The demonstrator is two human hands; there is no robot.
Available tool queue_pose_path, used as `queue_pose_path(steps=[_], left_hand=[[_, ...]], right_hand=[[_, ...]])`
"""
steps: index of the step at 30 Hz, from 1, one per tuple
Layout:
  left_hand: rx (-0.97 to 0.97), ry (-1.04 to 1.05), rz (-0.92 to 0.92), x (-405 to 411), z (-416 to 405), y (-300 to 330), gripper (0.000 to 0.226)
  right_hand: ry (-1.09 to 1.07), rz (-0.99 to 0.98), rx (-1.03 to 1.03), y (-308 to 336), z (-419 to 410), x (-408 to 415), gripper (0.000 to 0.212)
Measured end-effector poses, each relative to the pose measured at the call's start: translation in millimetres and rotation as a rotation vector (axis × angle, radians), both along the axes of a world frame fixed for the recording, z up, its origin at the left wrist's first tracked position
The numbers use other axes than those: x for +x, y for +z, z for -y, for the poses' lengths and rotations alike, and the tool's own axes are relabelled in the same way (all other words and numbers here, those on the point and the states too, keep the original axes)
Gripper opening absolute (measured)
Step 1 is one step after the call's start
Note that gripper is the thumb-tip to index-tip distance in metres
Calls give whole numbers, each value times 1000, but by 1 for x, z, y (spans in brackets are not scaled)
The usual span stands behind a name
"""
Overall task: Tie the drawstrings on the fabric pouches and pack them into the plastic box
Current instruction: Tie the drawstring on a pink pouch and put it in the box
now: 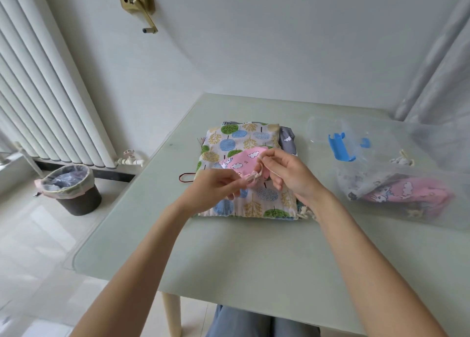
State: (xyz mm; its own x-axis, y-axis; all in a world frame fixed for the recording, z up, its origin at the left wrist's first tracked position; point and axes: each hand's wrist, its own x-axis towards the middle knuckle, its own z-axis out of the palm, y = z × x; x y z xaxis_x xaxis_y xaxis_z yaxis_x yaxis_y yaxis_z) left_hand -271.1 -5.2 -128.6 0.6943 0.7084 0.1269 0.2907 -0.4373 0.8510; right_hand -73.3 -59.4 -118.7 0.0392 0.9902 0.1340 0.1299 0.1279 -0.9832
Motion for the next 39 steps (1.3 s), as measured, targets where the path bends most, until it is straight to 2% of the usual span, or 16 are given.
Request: queue_pose_path(steps=[2, 6, 8, 11, 14, 19, 24, 29, 34, 36, 39], left_hand=[[-135, -68, 140, -7, 3, 8, 22], [-173, -116, 220, -6, -2, 15, 18], [-171, -124, 190, -1, -6, 13, 13], [-144, -99, 154, 5, -12, 10, 17], [-95, -87, 124, 8, -16, 9, 22], [124, -42, -10, 22, -25, 10, 32], [202, -76, -76, 39, -30, 8, 39], [216, -69, -126, 46, -26, 9, 40], [240, -43, -155, 47, -24, 9, 42], [304, -36, -198, 47, -21, 10, 41], [439, -34, -287, 52, -14, 12, 42]], right_hand=[[-12, 130, -6, -3, -2, 2, 12], [11, 256, -46, -8, -3, -1, 13], [27, 254, -74, -10, -3, -3, 16], [41, 206, -99, -12, -4, -4, 20], [24, 171, -104, -17, -8, -1, 11], [-38, 119, -110, -22, -13, 6, 7], [-152, 1, -61, -26, -9, 11, 9], [-150, 32, -83, -27, -6, 10, 13], [-110, -34, -127, -22, 0, 15, 10], [-106, -1, -118, -22, 1, 14, 16], [-177, 29, -93, -26, -2, 10, 10]])
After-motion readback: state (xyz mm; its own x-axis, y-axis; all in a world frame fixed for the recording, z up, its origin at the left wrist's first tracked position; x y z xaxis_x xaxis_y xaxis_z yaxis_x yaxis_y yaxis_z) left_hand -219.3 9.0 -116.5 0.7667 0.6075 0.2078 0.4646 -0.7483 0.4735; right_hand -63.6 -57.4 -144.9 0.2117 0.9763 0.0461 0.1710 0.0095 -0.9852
